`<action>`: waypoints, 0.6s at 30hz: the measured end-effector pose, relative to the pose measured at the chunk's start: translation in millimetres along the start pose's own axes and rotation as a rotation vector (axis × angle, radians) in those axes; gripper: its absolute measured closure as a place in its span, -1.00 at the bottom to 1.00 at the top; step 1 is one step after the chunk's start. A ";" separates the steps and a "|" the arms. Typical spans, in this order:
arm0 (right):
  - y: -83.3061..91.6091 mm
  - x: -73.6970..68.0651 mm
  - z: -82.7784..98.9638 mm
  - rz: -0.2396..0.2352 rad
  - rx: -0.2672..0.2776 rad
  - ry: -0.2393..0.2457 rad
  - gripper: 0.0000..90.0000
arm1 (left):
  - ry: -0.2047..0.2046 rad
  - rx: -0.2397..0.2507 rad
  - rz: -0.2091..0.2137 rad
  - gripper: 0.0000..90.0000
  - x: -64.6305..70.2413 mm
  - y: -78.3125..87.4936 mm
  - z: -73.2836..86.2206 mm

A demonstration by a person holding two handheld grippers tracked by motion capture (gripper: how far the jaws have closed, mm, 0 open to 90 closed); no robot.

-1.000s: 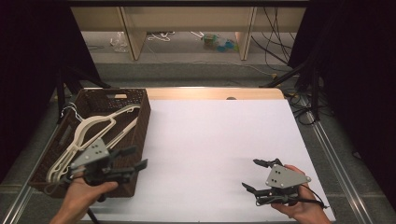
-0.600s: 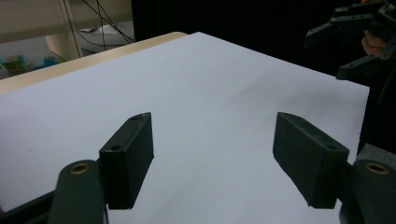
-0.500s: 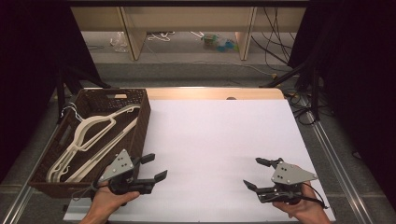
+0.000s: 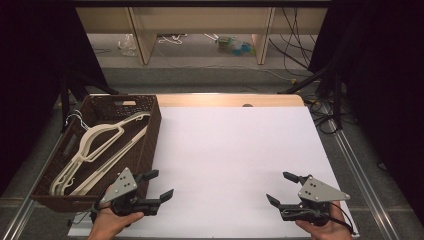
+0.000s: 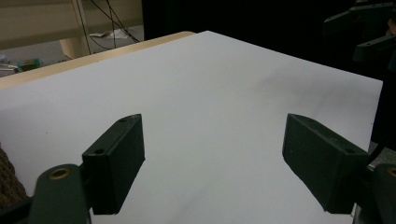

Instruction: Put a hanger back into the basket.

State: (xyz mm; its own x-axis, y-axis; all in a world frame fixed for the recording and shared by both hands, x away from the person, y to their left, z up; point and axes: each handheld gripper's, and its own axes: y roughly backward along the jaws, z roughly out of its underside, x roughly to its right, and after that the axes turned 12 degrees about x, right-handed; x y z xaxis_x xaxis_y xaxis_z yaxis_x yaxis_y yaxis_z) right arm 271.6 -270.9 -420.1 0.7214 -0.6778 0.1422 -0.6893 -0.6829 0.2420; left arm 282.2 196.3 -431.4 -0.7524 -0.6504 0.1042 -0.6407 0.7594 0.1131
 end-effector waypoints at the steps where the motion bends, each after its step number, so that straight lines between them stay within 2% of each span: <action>1: 1.1 -0.3 0.8 0.002 0.000 -0.003 -0.57 | -0.015 -0.003 0.005 -0.54 -0.9 -0.2 -0.3; 2: 2.1 -0.7 1.6 0.000 -0.002 -0.007 -0.57 | -0.022 -0.007 0.009 -0.54 -1.3 -0.8 -0.2; 3: 1.8 -1.0 2.7 0.009 -0.001 -0.004 -0.56 | -0.009 -0.005 0.008 -0.54 -0.7 -1.6 0.8; 5: 2.5 -1.1 4.1 0.018 -0.028 -0.014 -0.57 | -0.010 -0.012 0.002 -0.54 -0.3 -1.3 0.5; 8: 3.2 0.5 4.7 0.026 -0.022 -0.014 -0.56 | -0.015 -0.003 0.003 -0.54 -0.9 -0.4 -0.8; 10: 3.3 1.2 4.1 0.023 -0.011 -0.025 -0.56 | -0.003 0.007 0.008 -0.54 -1.0 -0.6 -0.6; 13: 3.4 1.0 4.1 0.029 -0.012 -0.031 -0.56 | -0.017 -0.001 0.004 -0.54 -1.2 -0.8 -1.0; 14: 3.3 0.9 4.1 0.025 -0.013 -0.038 -0.56 | -0.009 -0.001 0.003 -0.54 -0.7 -0.9 -0.8; 18: 2.7 1.5 4.6 0.023 -0.010 -0.030 -0.56 | -0.006 0.008 0.009 -0.54 -0.9 -1.2 -1.0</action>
State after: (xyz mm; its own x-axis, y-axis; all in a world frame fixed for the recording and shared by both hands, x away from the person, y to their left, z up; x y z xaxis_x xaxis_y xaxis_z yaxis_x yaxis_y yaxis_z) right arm 270.5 -275.1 -423.7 0.7026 -0.7016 0.1188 -0.7052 -0.6641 0.2484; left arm 283.8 196.0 -430.6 -0.7590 -0.6435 0.0993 -0.6352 0.7653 0.1041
